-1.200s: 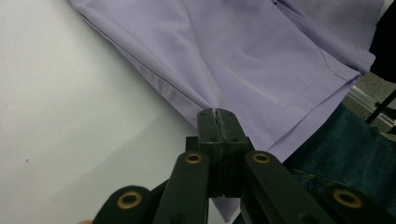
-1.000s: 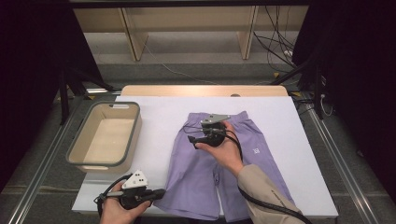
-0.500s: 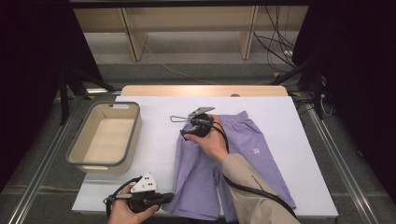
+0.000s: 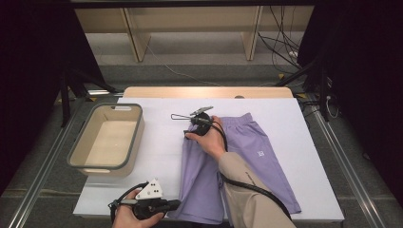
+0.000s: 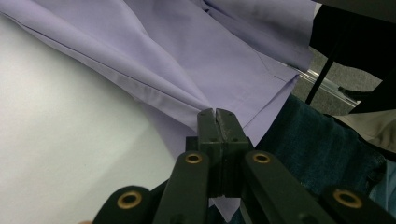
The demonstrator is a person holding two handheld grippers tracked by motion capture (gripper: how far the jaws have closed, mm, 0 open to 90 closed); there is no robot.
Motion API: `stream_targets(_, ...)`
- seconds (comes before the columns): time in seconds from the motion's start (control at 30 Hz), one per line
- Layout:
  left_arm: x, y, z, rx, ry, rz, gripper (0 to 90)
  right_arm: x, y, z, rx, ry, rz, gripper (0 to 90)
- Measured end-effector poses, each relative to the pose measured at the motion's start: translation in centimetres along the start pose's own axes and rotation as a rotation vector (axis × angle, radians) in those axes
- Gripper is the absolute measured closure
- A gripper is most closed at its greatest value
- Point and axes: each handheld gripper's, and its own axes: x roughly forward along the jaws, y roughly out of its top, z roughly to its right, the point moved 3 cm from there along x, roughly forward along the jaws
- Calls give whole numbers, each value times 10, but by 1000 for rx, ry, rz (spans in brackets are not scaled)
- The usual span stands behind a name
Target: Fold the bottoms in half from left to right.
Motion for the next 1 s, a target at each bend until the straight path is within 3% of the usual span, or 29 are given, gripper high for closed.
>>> stream_targets(0.2,1,0,1,8,-6,-5,891,7,1,-3,-2,-22,-21,280)
stream_targets(0.47,1,0,1,6,-10,-5,891,14,0,-7,-20,-98,-52,362)
stream_targets(1.0,2,0,1,7,-16,1,891,8,2,-4,15,-158,-88,865)
